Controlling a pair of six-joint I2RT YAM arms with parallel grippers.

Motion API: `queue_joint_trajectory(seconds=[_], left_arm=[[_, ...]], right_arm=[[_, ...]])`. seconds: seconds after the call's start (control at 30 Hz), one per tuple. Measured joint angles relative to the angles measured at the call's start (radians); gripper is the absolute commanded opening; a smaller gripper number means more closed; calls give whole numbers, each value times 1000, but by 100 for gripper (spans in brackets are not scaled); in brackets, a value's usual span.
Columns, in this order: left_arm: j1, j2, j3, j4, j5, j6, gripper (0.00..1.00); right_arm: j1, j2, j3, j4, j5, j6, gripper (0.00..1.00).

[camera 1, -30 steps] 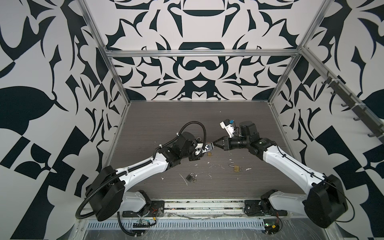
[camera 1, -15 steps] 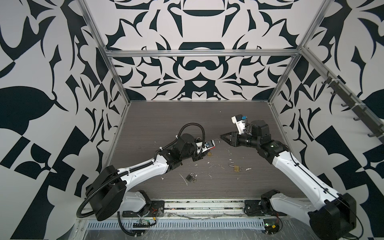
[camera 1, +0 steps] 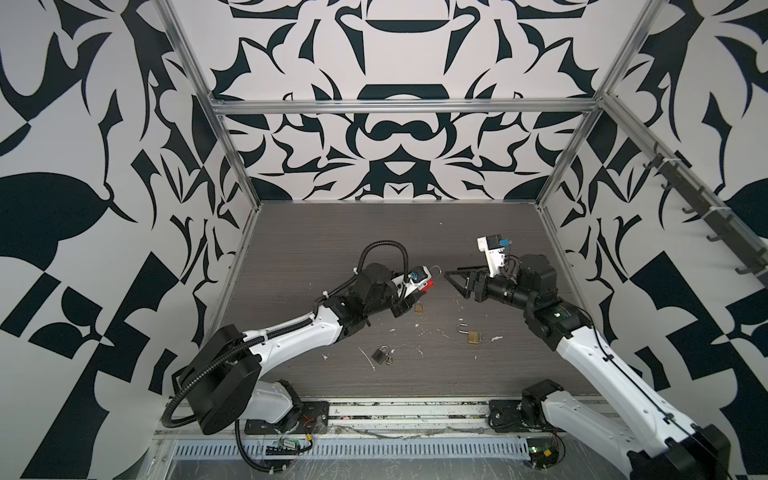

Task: Lock with the key

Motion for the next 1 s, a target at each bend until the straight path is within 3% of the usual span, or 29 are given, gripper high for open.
queue_joint_trajectory(seconds=[0.47, 0.9, 1.0], left_arm=[[-1, 32, 57, 36, 1, -111, 3], [0, 47, 79, 34, 9, -119, 4], [-1, 48, 79, 32, 10, -122, 5]], right_arm=[[40, 126, -32, 175, -40, 61, 71], [56, 225, -13, 265, -50, 87, 52], [61, 240, -4, 280, -50, 87, 44]])
